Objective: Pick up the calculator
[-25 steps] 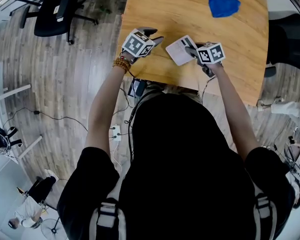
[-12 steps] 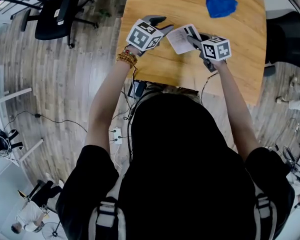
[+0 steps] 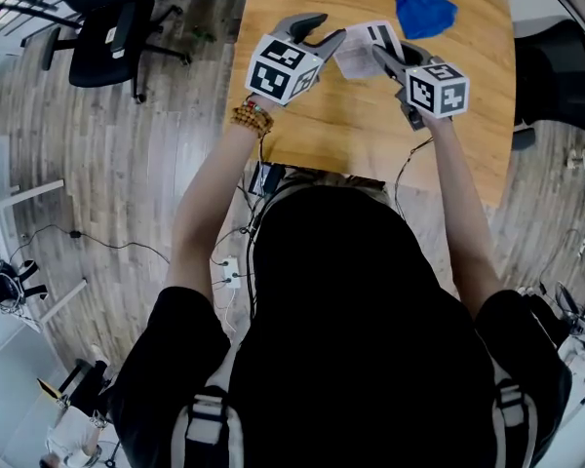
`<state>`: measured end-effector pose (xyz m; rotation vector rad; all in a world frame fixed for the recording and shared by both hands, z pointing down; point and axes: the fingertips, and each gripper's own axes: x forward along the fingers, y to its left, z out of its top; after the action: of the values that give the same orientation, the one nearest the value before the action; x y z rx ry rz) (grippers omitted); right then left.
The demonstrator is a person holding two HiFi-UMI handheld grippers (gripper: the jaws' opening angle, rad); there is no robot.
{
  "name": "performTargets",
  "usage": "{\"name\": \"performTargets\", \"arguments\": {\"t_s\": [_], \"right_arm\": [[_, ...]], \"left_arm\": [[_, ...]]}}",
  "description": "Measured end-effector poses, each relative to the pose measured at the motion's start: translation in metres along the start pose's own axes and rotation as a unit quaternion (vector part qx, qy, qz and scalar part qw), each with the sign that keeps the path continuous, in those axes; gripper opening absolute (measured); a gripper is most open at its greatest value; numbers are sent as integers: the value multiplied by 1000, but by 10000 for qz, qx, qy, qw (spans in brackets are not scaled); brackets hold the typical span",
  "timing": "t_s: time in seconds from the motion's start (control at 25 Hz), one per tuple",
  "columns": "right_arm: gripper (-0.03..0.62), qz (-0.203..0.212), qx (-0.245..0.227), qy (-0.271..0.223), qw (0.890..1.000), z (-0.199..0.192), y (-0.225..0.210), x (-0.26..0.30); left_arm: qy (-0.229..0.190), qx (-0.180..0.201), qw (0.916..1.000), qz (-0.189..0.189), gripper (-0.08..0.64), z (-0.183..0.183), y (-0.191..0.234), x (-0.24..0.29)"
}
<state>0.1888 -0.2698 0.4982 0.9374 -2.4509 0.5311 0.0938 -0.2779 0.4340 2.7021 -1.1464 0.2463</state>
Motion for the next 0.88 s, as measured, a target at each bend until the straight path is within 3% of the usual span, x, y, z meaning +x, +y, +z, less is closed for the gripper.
{"name": "performTargets", "arguments": {"t_s": [0.32,0.56,0.72,0.88], "right_arm": [[127,-484,-302,-927,9941,69,4,-29],[127,-987,-650,-1615,9798,107,14,-60],[126,-1139,-814,-1861,9725,120,24,-76],[124,-1078,-904,-1807,9734,113,29,-88]], "left_arm": [[-766,-134,9959,455,167,46,15,-16],[-1218,5,9918,397,166,72,-4,-26],[-1322,30,9903,430,166,74,-19,-28],[-1280,-72,9908,438,166,70,-39,-27]]}}
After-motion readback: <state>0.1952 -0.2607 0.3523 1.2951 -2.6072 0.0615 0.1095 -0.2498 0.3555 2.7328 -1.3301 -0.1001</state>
